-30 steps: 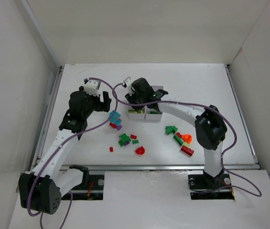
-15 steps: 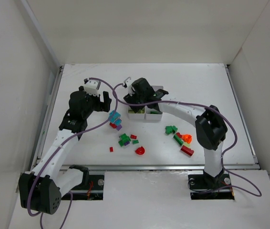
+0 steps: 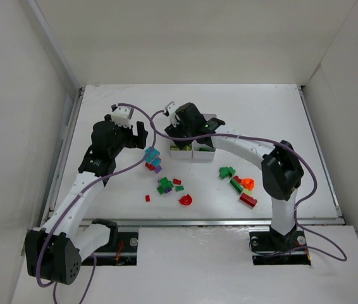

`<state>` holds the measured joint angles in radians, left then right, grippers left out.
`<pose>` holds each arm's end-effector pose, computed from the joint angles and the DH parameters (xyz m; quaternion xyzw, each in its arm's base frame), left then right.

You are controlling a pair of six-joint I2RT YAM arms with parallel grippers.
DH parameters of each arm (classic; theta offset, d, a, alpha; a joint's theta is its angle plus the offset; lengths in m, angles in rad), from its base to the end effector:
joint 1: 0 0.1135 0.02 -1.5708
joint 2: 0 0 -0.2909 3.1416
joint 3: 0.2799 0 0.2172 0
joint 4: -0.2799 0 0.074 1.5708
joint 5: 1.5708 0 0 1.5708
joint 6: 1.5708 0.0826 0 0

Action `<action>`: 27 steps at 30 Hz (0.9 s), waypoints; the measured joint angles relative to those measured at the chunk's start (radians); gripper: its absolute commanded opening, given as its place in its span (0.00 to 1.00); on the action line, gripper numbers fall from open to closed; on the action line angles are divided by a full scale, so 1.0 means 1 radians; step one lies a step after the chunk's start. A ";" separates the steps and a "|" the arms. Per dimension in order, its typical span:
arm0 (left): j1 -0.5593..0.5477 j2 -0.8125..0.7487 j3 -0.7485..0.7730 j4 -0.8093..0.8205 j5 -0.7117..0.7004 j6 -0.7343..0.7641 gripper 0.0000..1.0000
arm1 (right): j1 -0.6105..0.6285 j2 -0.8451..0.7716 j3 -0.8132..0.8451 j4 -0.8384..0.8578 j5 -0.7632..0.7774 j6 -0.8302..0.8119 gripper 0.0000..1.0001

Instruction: Sort the legos into containers by color

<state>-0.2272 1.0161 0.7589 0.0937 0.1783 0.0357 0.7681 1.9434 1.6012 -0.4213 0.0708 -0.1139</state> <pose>0.2278 -0.0677 0.3404 0.1567 0.7454 -0.1292 0.6350 0.3318 0.3124 0.2628 -0.3797 0.8371 0.0953 0.3822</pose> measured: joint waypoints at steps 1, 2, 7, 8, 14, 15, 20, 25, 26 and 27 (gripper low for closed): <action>0.000 0.000 0.000 0.000 0.000 0.000 0.80 | 0.000 0.000 -0.001 -0.001 0.000 0.000 0.58; 0.000 0.000 0.000 0.000 0.000 0.000 0.80 | 0.000 0.000 -0.002 -0.002 0.000 0.001 0.49; 0.000 0.000 0.000 0.000 0.000 0.000 0.80 | 0.000 0.000 -0.002 -0.006 0.000 -0.002 0.24; 0.000 0.000 0.000 0.000 0.000 0.000 0.80 | 0.000 0.000 -0.002 -0.009 0.000 0.000 0.26; 0.000 0.000 0.000 0.000 0.000 0.000 0.80 | 0.000 0.000 -0.002 -0.024 -0.004 0.008 0.57; 0.000 0.000 0.000 0.000 0.000 0.000 0.80 | 0.000 0.000 -0.002 -0.024 -0.003 0.008 0.59; 0.000 0.000 0.000 0.001 0.000 0.000 0.80 | 0.000 -0.014 -0.006 -0.023 -0.004 0.017 0.00; 0.000 0.000 0.000 0.005 0.000 0.001 0.83 | 0.000 -0.116 -0.056 -0.023 0.004 0.065 0.44; 0.000 0.000 0.000 0.006 0.004 0.003 0.83 | 0.000 -0.142 -0.064 -0.021 0.008 0.070 0.52; 0.000 0.000 0.000 0.007 0.011 0.014 0.83 | 0.000 -0.168 -0.072 -0.021 0.015 0.081 0.70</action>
<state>-0.2272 1.0161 0.7586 0.1009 0.1894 0.0494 0.7681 1.7752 1.5288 -0.4427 0.0856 -0.0330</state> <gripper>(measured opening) 0.825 0.481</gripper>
